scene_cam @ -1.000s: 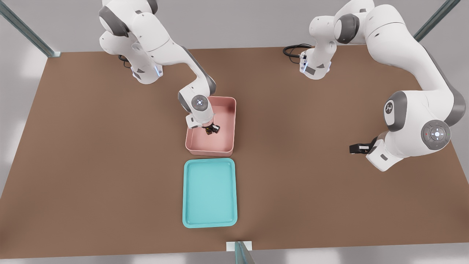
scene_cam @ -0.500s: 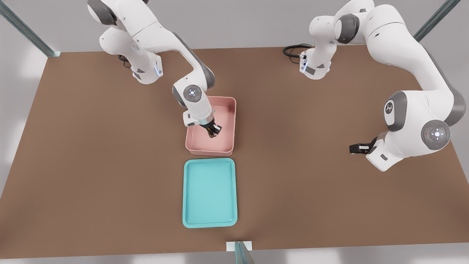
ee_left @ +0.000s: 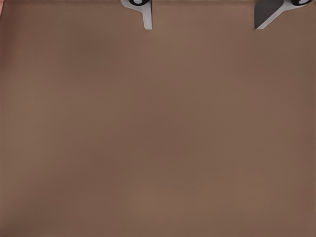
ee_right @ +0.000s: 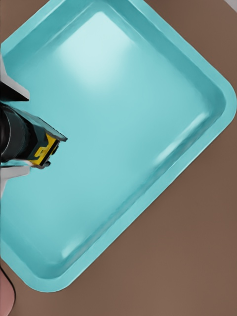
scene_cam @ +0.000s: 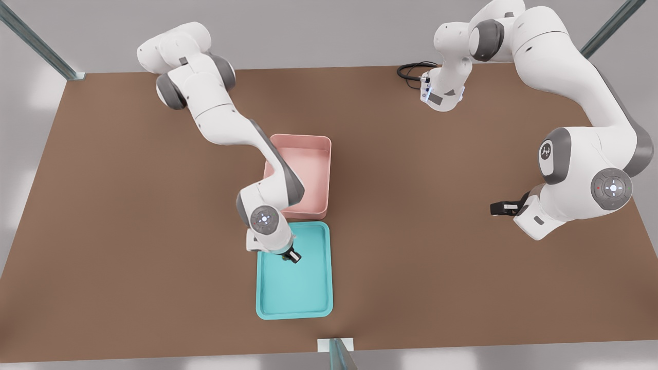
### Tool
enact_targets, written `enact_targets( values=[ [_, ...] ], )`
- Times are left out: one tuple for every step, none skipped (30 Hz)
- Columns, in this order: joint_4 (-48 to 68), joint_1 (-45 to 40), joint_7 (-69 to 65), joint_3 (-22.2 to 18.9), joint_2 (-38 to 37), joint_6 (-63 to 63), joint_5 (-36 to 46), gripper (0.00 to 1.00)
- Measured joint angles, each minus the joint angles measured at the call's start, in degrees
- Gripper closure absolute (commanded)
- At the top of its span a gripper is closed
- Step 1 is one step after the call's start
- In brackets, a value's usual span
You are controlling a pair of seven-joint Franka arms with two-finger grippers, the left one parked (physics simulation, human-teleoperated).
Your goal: The left arm remains still, and the right arm places the button from the box into the tray
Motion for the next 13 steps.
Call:
enact_targets(
  values=[
    [0.1,0.0,-0.1,0.0,0.2,-0.2,0.0,0.00],
    [0.1,-0.1,-0.2,0.0,0.1,-0.3,0.0,0.00],
    [0.1,-0.8,-0.2,0.1,-0.9,-0.7,-0.1,0.00],
    [0.1,-1.5,-0.4,0.0,-3.2,-2.1,-0.1,0.00],
    [-0.6,-3.2,-1.1,0.1,-8.1,-4.2,0.0,0.00],
    [-4.2,-5.8,-2.3,0.2,-13.9,-6.3,0.1,0.00],
    [-10.5,-8.4,-4.4,-0.9,-20.1,-7.9,0.2,0.00],
    [-17.3,-9.9,-7.0,-3.6,-26.1,-9.2,0.2,0.00],
    [-24.6,-10.7,-9.9,-6.4,-31.7,-10.3,0.2,0.00],
    [-31.6,-11.2,-13.0,-9.2,-36.8,-10.9,0.2,0.00],
    [-36.1,-11.9,-15.9,-11.0,-40.0,-11.3,0.2,0.00],
    [-38.5,-12.3,-18.6,-12.0,-41.6,-11.6,0.2,0.00],
    [-39.7,-12.2,-21.3,-12.4,-42.4,-11.9,0.2,0.00]
  ],
)
